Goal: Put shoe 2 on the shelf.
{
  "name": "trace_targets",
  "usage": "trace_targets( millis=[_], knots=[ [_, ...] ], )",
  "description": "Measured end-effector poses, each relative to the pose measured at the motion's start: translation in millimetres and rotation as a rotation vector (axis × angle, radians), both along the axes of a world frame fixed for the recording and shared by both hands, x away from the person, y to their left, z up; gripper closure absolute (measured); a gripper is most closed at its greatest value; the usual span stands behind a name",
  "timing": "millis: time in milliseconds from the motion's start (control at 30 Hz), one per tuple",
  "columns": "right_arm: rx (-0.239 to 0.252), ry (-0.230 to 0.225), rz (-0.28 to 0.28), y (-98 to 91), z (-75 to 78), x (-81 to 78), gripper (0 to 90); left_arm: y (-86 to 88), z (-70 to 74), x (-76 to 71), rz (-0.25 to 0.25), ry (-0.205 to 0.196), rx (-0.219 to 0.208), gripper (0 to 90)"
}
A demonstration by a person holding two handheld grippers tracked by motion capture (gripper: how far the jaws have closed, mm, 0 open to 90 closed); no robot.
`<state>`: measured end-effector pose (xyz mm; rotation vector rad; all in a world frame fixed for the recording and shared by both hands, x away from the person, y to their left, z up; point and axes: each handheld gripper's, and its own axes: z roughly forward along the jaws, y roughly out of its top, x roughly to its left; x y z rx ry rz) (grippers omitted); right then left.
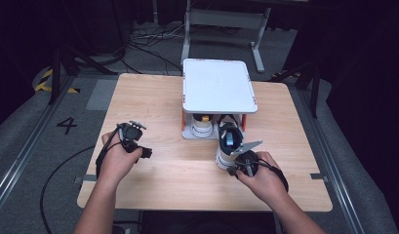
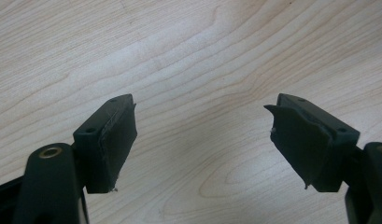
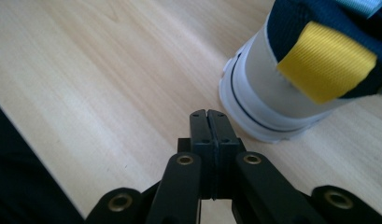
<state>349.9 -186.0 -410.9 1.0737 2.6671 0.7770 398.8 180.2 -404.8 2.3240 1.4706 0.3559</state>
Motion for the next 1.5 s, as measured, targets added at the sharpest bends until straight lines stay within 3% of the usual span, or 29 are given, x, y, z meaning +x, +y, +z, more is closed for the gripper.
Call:
trace_targets(
  millis=[200, 267, 400, 633, 833, 1000, 1067, 1233, 1500],
  knots=[
    [0.026, -0.045, -0.012, 0.5, -4.1, 7.4, 90.0, 2.6, -1.2, -1.4, 0.009, 0.001, 0.001, 22.9],
    [-0.006, -0.066, -0.039, -3.2, -7.3, 13.7, 90.0, 4.0, -0.9, -2.8, 0.015, 0.003, -0.002, 22.9],
    [-0.009, -0.077, -0.058, -5.7, -7.6, 18.6, 90.0, 5.4, -1.0, -3.7, 0.018, 0.001, -0.001, 22.9],
    [-0.01, -0.162, -0.088, -7.0, -1.4, 32.7, 90.0, 5.6, -0.6, -4.9, 0.02, 0.003, 0.003, 22.9],
    [0.019, -0.169, -0.069, -7.1, -9.6, 50.7, 90.0, 5.3, -1.7, -4.1, 0.018, 0.005, 0.003, 22.9],
    [0.012, -0.229, -0.058, -6.9, -4.9, 53.2, 90.0, 5.4, -1.7, -4.2, 0.014, 0.007, 0.004, 22.9],
    [0.042, -0.213, -0.051, -10.1, -1.9, 47.3, 90.0, 6.1, -1.7, -4.2, 0.018, 0.004, -0.001, 22.9],
    [0.036, -0.187, -0.088, -25.7, -3.6, 38.8, 90.0, 5.8, -2.7, -3.7, 0.016, 0.007, 0.007, 22.9],
    [0.059, -0.221, -0.133, -25.1, -9.7, 59.3, 90.0, 4.1, -2.3, -3.9, 0.014, 0.006, 0.006, 22.9]
  ],
)
